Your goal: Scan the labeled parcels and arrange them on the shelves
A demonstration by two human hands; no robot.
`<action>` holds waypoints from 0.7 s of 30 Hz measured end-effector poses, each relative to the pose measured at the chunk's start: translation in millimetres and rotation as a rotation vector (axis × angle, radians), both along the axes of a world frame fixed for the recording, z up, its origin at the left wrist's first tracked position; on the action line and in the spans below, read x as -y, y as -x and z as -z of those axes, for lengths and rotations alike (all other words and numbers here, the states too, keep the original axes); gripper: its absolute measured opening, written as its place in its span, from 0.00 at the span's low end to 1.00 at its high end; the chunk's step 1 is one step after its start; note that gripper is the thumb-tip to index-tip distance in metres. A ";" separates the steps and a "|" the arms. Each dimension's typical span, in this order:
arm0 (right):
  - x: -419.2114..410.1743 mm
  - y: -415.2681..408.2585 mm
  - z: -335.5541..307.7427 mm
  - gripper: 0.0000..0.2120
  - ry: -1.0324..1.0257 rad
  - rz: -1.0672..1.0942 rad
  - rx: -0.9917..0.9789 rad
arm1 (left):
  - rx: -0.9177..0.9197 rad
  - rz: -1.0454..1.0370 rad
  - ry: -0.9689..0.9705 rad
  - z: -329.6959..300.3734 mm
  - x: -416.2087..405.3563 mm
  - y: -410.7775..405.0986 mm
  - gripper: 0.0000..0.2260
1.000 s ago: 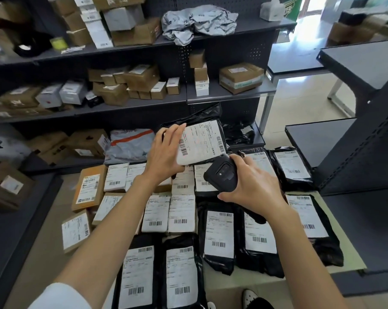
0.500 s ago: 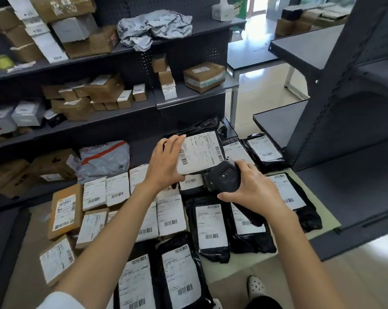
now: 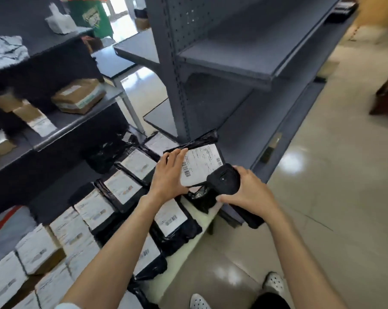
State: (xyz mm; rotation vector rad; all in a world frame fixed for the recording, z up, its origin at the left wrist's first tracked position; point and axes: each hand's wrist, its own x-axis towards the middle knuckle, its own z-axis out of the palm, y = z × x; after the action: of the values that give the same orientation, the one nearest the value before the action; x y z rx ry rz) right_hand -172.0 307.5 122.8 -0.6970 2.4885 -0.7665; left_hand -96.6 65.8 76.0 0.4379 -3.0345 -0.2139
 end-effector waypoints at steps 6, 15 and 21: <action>-125.3 74.2 2.3 0.46 -0.018 0.189 0.031 | 0.020 0.208 -0.010 13.9 -112.7 115.4 0.55; -310.7 202.4 -10.1 0.41 -0.042 0.467 -0.045 | -0.046 0.388 -0.117 9.7 -314.7 307.1 0.52; -369.5 290.1 -6.4 0.41 -0.033 0.535 -0.047 | -0.077 0.431 -0.110 10.0 -375.9 421.9 0.53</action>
State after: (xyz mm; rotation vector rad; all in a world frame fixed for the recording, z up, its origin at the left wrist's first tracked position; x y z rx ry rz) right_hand -462.1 677.0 129.2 -0.0238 2.7539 -0.8901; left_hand -518.5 441.7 66.0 -0.2222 -3.0093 -0.4094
